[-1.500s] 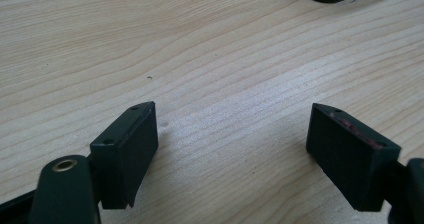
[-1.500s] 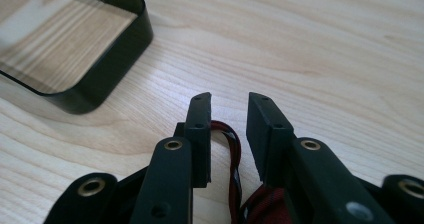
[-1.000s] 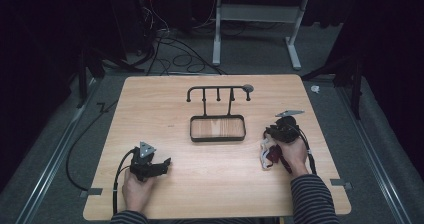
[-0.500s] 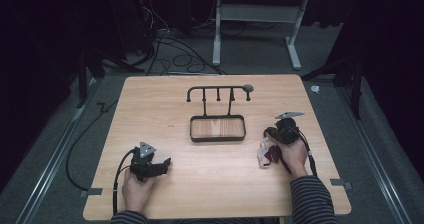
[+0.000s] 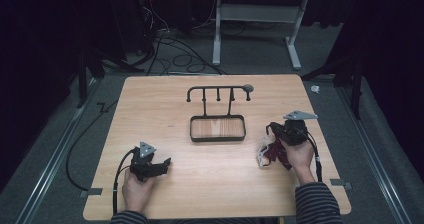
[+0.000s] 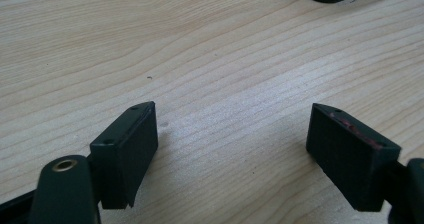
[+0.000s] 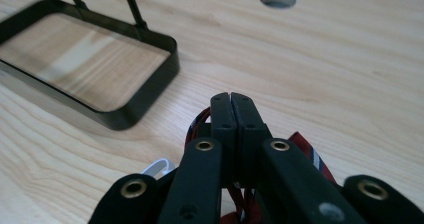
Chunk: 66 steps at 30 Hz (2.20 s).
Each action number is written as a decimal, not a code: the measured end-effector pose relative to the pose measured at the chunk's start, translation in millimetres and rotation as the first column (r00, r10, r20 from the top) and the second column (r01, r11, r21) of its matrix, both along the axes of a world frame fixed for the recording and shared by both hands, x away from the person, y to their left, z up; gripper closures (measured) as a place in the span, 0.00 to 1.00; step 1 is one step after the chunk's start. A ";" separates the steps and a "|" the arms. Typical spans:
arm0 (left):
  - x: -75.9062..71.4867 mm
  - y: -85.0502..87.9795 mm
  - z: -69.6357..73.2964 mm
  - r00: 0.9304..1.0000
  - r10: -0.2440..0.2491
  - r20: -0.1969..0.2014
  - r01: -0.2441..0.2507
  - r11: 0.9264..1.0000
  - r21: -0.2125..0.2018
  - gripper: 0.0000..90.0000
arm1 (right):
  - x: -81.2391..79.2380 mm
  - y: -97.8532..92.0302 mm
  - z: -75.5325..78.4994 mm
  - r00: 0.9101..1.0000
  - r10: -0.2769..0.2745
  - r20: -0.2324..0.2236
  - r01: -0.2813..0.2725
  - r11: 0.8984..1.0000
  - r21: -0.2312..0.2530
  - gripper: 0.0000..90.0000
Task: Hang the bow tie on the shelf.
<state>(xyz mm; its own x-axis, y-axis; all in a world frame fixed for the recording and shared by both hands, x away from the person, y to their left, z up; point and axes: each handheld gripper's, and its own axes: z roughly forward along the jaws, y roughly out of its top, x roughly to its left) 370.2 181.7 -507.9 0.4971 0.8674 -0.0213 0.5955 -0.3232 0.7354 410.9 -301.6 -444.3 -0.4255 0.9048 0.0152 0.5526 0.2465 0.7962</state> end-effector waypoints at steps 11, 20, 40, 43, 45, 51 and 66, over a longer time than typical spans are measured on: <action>0.0 0.0 0.0 1.000 0.000 0.000 0.000 1.000 0.000 0.23 | -27.7 3.5 39.1 0.992 0.029 0.125 -0.030 1.000 0.005 1.00; 0.0 -0.1 0.0 1.000 0.000 0.000 0.000 1.000 0.000 0.23 | -42.2 17.9 64.4 0.977 0.077 0.196 -0.078 0.997 -0.004 1.00; 0.0 0.0 0.0 1.000 0.000 0.000 0.000 1.000 0.000 0.23 | -44.8 63.1 83.5 0.950 0.202 0.240 -0.208 0.978 0.001 1.00; 0.0 0.0 0.0 1.000 0.000 0.000 0.000 1.000 0.000 0.23 | -43.1 71.3 84.9 0.946 0.218 0.240 -0.227 0.974 0.009 1.00; 0.0 0.1 0.0 1.000 0.000 0.000 0.000 1.000 -0.001 0.23 | -41.4 76.7 85.3 0.942 0.232 0.243 -0.241 0.971 0.006 1.00; 0.0 0.1 0.0 1.000 0.000 0.000 0.000 1.000 -0.002 0.23 | -35.6 90.4 87.4 0.935 0.262 0.239 -0.269 0.963 -0.006 1.00; 0.0 0.0 0.0 1.000 -0.001 0.000 0.001 1.000 0.000 0.23 | -21.4 111.4 97.6 0.924 0.304 0.232 -0.313 0.950 0.001 1.00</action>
